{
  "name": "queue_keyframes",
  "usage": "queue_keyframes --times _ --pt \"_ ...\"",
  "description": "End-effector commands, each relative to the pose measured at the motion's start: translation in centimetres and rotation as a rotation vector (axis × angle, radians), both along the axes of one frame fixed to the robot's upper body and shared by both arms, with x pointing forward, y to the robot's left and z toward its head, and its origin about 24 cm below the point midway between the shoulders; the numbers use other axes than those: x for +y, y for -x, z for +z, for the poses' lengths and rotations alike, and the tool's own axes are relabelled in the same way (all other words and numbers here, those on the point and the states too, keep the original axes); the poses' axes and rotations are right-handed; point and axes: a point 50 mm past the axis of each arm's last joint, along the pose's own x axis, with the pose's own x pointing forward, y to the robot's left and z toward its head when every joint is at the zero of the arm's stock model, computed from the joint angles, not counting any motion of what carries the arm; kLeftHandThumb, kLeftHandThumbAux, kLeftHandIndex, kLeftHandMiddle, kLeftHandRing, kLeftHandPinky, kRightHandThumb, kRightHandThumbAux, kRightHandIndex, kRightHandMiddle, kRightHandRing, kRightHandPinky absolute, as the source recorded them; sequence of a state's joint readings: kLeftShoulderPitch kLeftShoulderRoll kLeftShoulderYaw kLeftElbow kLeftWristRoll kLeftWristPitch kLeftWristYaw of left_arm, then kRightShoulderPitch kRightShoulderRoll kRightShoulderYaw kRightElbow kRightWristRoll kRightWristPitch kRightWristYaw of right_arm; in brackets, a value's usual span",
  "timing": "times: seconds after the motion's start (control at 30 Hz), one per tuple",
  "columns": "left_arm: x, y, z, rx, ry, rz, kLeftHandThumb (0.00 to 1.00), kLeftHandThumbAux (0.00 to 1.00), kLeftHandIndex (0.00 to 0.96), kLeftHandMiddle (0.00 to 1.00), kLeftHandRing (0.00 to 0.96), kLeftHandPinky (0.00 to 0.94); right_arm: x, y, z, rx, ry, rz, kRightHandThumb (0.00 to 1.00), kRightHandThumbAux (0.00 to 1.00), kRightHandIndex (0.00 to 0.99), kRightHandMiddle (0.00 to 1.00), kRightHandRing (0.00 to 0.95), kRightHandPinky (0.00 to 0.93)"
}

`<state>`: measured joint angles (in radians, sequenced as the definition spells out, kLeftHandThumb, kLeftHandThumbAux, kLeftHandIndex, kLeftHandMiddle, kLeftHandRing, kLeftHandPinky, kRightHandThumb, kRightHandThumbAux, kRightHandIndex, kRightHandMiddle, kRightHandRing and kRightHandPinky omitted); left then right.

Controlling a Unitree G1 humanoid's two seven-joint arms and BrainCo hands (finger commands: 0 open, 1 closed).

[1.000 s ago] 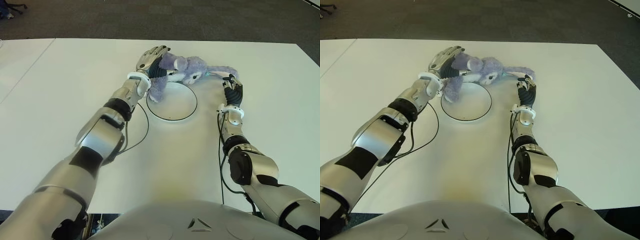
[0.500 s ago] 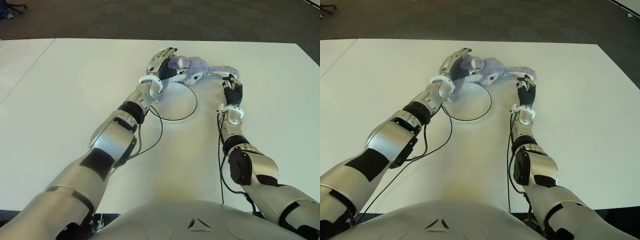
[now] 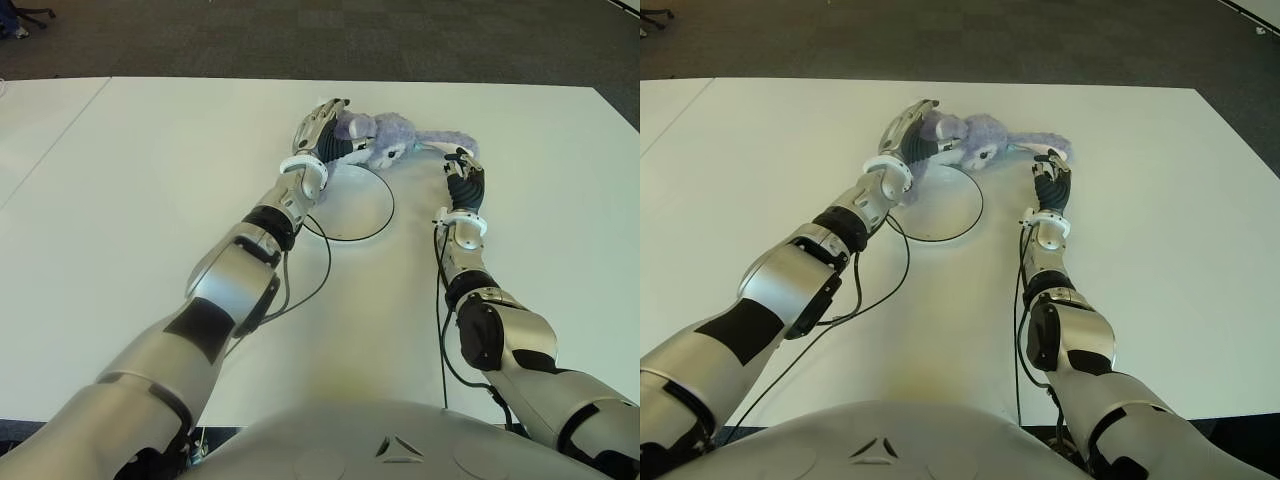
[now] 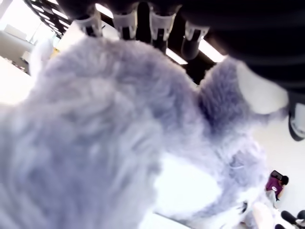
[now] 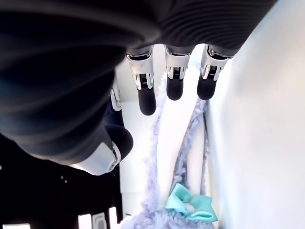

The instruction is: Put the doll into the plate.

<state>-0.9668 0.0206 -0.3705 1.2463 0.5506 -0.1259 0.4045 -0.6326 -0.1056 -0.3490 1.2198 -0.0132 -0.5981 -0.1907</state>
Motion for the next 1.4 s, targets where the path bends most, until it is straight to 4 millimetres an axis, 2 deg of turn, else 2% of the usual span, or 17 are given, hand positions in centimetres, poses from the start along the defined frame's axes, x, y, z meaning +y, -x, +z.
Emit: queue_keyframes --times 0.03,0.67,0.8,0.9,0.93,0.97,1.0,1.03,1.07,1.1,1.13,1.17,1.23,1.27,1.3,1.4 --pt "2.2 0.8 -3.0 0.099 -0.081 0.089 0.082 0.392 0.0 0.0 0.0 0.0 2.4 8.3 -10.2 0.469 -0.121 0.002 0.713 0.722 0.416 0.126 0.021 0.0" --pt "4.0 0.7 -3.5 0.138 -0.207 0.127 0.081 0.438 0.0 0.0 0.0 0.0 2.3 8.4 -10.3 0.468 -0.138 -0.003 0.714 0.723 0.416 0.137 0.037 0.033" --pt "4.4 0.7 -3.6 0.14 -0.187 0.132 0.067 0.455 0.0 0.0 0.0 0.0 2.3 8.4 -10.3 0.458 -0.157 0.003 0.714 0.723 0.416 0.14 0.043 0.046" --pt "4.5 0.7 -3.5 0.137 -0.068 0.141 0.073 0.491 0.0 0.0 0.0 0.0 2.3 8.4 -10.3 0.451 -0.179 0.004 0.716 0.723 0.416 0.145 0.063 0.115" --pt "4.5 0.7 -3.4 0.133 -0.016 0.144 0.136 0.547 0.01 0.0 0.0 0.05 2.2 8.3 -10.3 0.449 -0.188 0.003 0.718 0.723 0.416 0.151 0.101 0.177" --pt "4.6 0.7 -3.3 0.125 0.037 0.147 0.153 0.56 0.013 0.0 0.0 0.063 2.2 8.3 -10.3 0.447 -0.196 0.001 0.719 0.723 0.416 0.152 0.111 0.193" --pt "4.7 0.7 -3.2 0.119 0.069 0.148 0.241 0.591 0.059 0.0 0.008 0.089 2.2 8.3 -10.3 0.445 -0.202 0.0 0.72 0.723 0.416 0.154 0.129 0.217" --pt "4.8 0.7 -3.1 0.107 0.098 0.147 0.257 0.595 0.067 0.0 0.009 0.093 2.2 8.3 -10.2 0.443 -0.205 -0.001 0.72 0.723 0.416 0.154 0.132 0.221" --pt "4.8 0.8 -3.1 0.099 0.117 0.145 0.399 0.602 0.128 0.056 0.064 0.143 2.2 8.3 -10.2 0.442 -0.208 -0.002 0.721 0.724 0.415 0.155 0.141 0.223" --pt "4.9 0.8 -3.0 0.083 0.142 0.139 0.424 0.602 0.138 0.066 0.073 0.152 2.2 8.3 -10.2 0.441 -0.208 -0.003 0.721 0.724 0.415 0.155 0.143 0.223" --pt "4.9 0.8 -2.9 0.068 0.162 0.13 0.544 0.593 0.2 0.12 0.136 0.224 2.2 8.3 -10.2 0.439 -0.21 -0.004 0.722 0.724 0.415 0.155 0.151 0.222" --pt "4.9 0.8 -2.8 0.059 0.173 0.124 0.611 0.58 0.239 0.166 0.187 0.278 2.2 8.3 -10.2 0.439 -0.211 -0.004 0.722 0.723 0.414 0.153 0.158 0.24" --pt "4.9 0.8 -2.7 0.048 0.184 0.115 0.632 0.575 0.251 0.179 0.202 0.294 2.2 8.3 -10.2 0.438 -0.213 -0.003 0.722 0.723 0.414 0.152 0.16 0.245" --pt "4.9 0.9 -2.6 0.038 0.189 0.108 0.693 0.665 0.373 0.239 0.266 0.353 2.2 8.2 -10.2 0.437 -0.217 -0.002 0.723 0.723 0.414 0.149 0.164 0.255" --pt "4.9 0.9 -2.6 0.03 0.194 0.103 0.713 0.683 0.411 0.28 0.314 0.389 2.2 8.2 -10.2 0.437 -0.219 -0.001 0.722 0.723 0.414 0.147 0.163 0.243" --pt "4.8 0.9 -2.5 0.014 0.201 0.097 0.721 0.687 0.425 0.308 0.346 0.412 2.2 8.2 -10.2 0.436 -0.224 0.001 0.722 0.723 0.413 0.146 0.165 0.239"
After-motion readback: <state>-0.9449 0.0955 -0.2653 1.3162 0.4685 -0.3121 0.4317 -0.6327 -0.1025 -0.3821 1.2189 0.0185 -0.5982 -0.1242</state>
